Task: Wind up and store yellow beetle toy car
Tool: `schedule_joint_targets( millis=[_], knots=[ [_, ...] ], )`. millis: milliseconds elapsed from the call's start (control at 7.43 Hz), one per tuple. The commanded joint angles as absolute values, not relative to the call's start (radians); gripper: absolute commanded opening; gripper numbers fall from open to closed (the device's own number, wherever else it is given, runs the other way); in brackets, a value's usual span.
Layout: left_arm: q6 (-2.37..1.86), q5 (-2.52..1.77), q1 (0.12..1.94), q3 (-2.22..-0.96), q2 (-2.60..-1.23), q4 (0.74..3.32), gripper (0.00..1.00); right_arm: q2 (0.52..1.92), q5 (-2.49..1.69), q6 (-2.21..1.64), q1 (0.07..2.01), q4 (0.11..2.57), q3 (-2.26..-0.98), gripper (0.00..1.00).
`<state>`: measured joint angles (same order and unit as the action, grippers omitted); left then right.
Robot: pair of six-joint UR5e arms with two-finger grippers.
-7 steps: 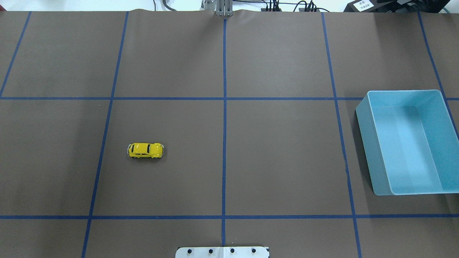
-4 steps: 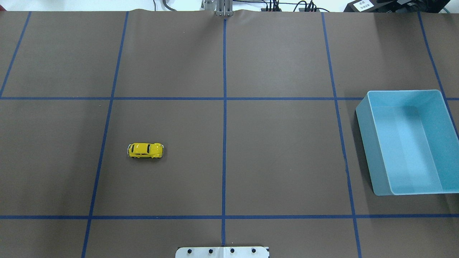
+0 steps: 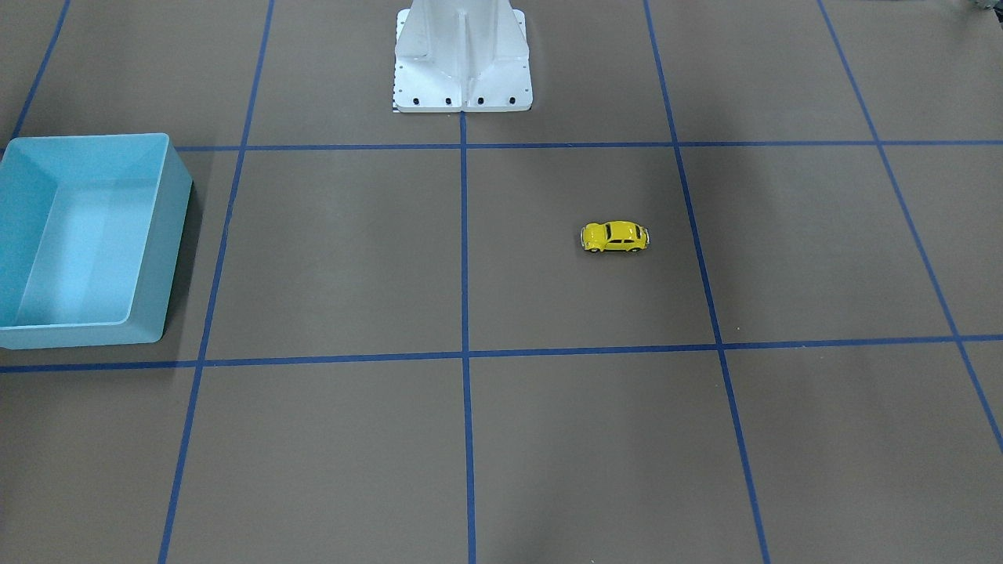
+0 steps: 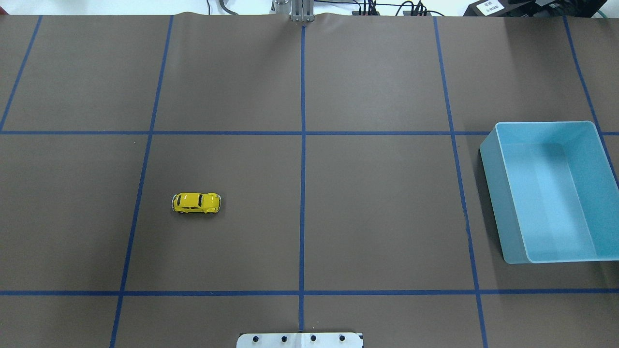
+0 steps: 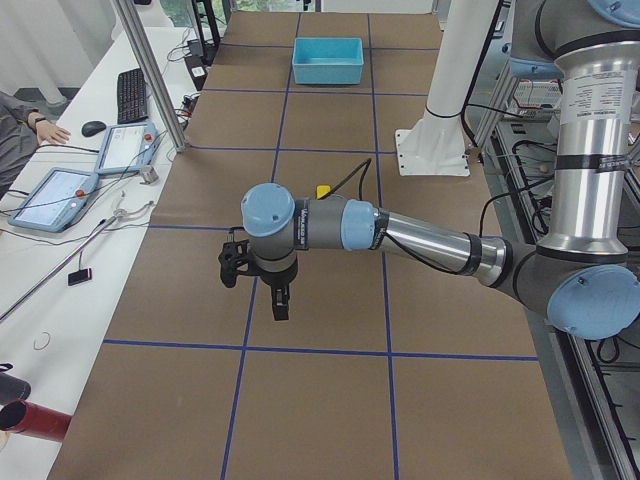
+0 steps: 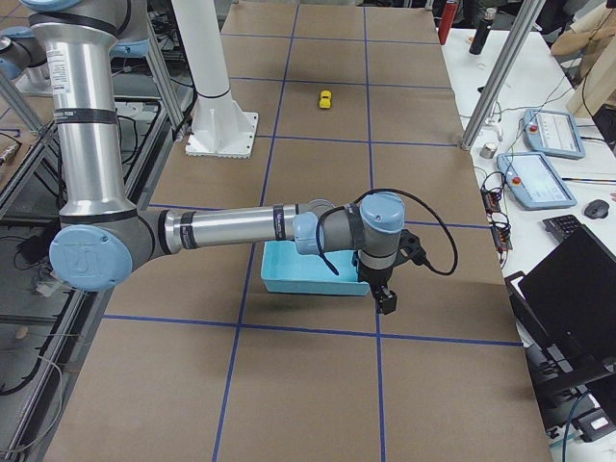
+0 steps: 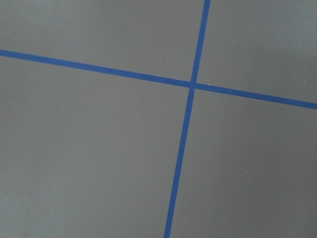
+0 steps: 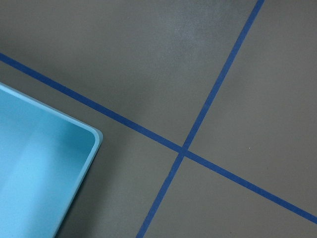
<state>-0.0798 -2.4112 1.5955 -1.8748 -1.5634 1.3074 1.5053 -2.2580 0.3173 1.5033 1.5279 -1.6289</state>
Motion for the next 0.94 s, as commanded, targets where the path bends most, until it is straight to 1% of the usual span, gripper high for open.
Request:
schedule_joint_targets(
  millis=[0, 269, 404, 538, 673, 807],
  knots=[
    [-0.083, -2.407, 1.432, -2.015, -1.6, 1.238, 1.0, 1.506, -2.264, 0.318, 1.503, 1.531, -1.617, 1.0],
    [-0.129, -2.389, 1.249, -2.032, -1.821, 1.107, 1.0, 1.512, -2.264, 0.316, 1.503, 1.531, -1.626, 1.0],
    [-0.121, -2.303, 1.176, -2.098, -1.885, 1.067, 1.0, 1.516, -2.264, 0.318, 1.503, 1.531, -1.617, 1.0],
    [-0.118, -2.252, 1.082, -2.141, -1.897, 1.08, 1.0, 1.514, -2.258, 0.327, 1.503, 1.528, -1.62, 1.0],
    [-0.12, -2.22, 1.006, -2.155, -1.96, 1.104, 1.0, 1.514, -2.255, 0.325, 1.503, 1.528, -1.615, 1.0],
    [-0.12, -2.142, 0.92, -2.186, -1.992, 1.106, 1.0, 1.517, -2.255, 0.322, 1.503, 1.528, -1.617, 1.0]
  ],
)
